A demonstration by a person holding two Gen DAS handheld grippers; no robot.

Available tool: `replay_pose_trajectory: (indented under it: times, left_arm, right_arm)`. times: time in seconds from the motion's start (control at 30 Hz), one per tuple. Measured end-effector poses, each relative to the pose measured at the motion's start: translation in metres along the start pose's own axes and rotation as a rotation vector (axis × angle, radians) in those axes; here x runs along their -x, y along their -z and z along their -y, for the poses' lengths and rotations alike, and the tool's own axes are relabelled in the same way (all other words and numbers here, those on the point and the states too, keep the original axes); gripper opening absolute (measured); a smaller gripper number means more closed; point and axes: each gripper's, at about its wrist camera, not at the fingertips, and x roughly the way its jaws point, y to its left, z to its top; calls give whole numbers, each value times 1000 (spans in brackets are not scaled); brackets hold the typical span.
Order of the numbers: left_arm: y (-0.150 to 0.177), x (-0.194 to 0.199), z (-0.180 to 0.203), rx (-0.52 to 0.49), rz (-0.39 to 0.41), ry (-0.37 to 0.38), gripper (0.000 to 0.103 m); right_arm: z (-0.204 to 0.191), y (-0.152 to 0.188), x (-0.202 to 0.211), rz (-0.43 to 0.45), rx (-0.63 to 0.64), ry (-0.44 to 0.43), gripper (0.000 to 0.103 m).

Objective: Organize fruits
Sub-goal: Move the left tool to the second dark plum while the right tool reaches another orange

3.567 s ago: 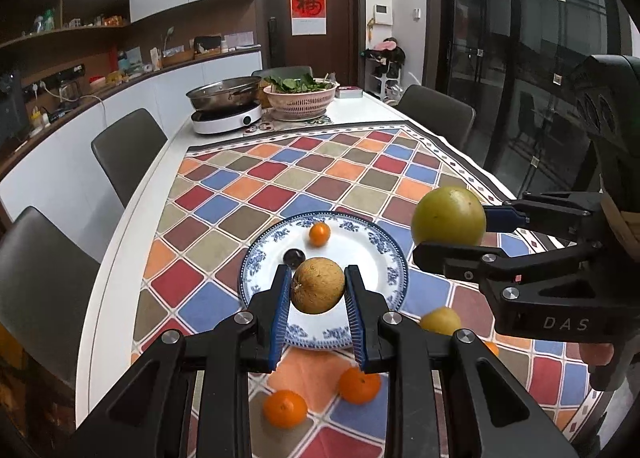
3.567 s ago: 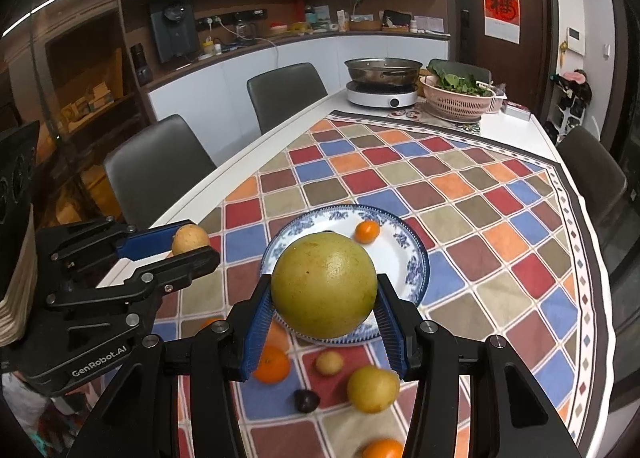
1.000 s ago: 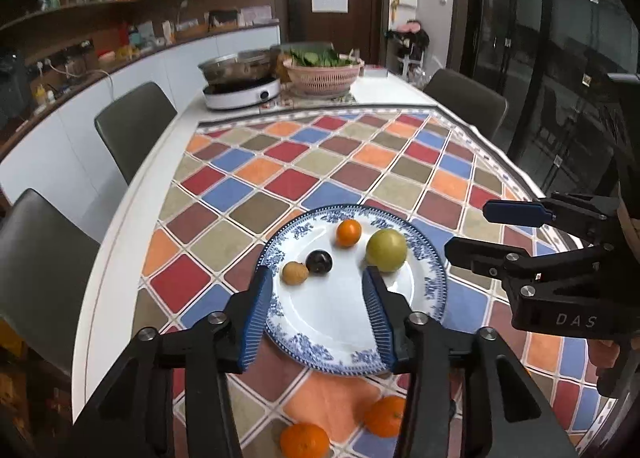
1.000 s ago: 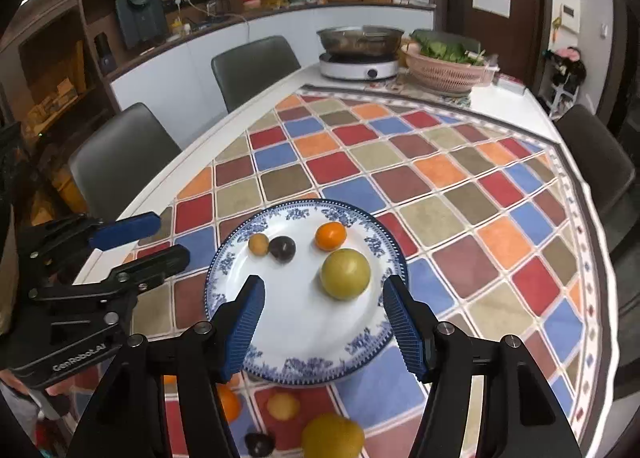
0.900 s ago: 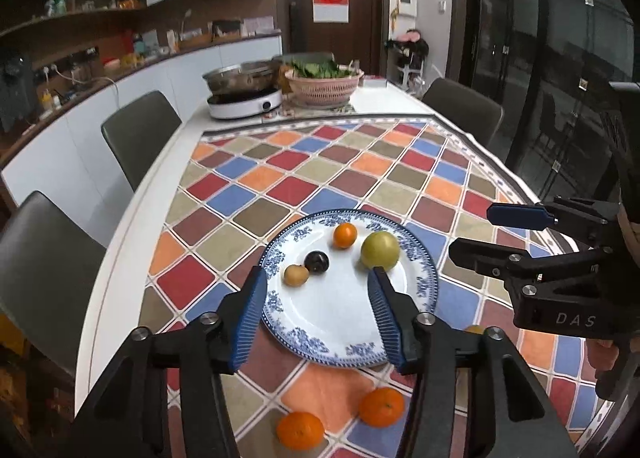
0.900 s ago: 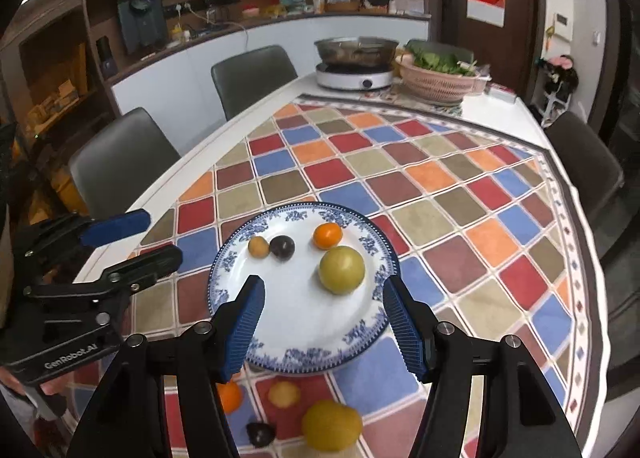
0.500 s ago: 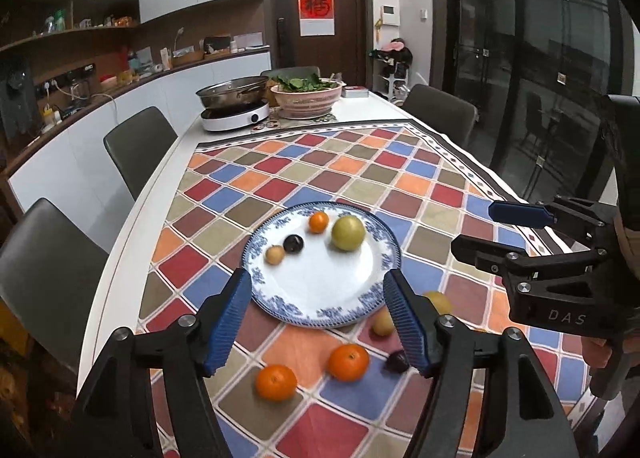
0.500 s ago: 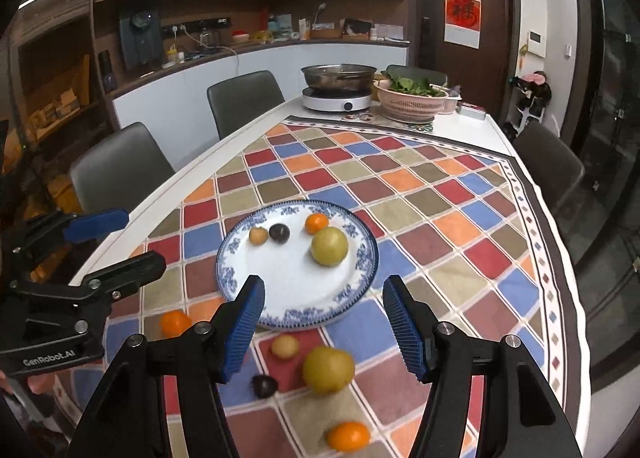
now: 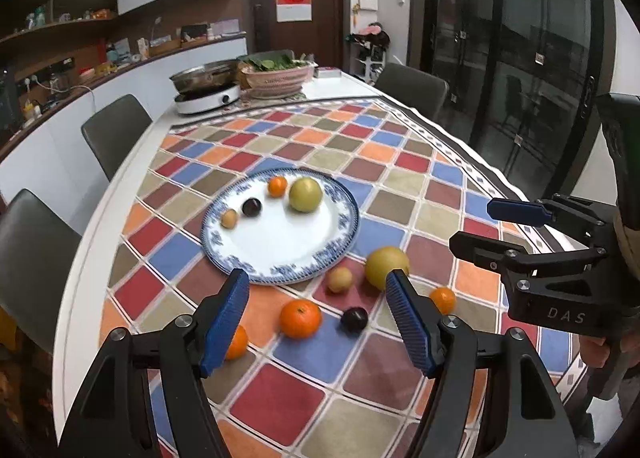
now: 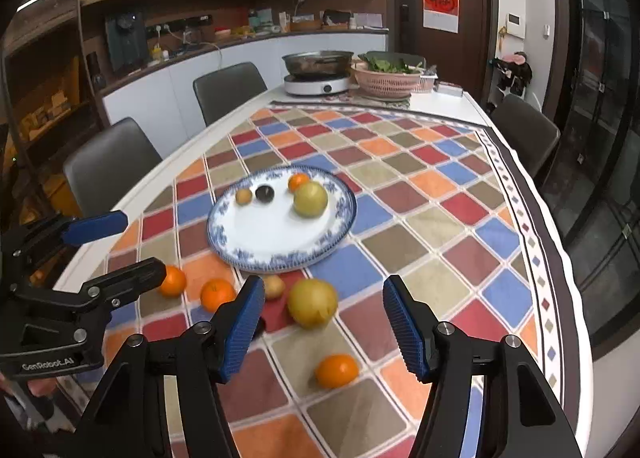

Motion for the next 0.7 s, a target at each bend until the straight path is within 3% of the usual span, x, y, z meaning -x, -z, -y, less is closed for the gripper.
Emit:
replay_pose_trajectory:
  times: [0.4,0.7]
  left_arm:
    - [28,-29,19,-92,-42,59,70]
    - [37,-62,18,-84,-113,131,57]
  right_arm:
    - [7,46,-13,-96,-7,24,62]
    - [9,63,-34,-163,-36,17,62]
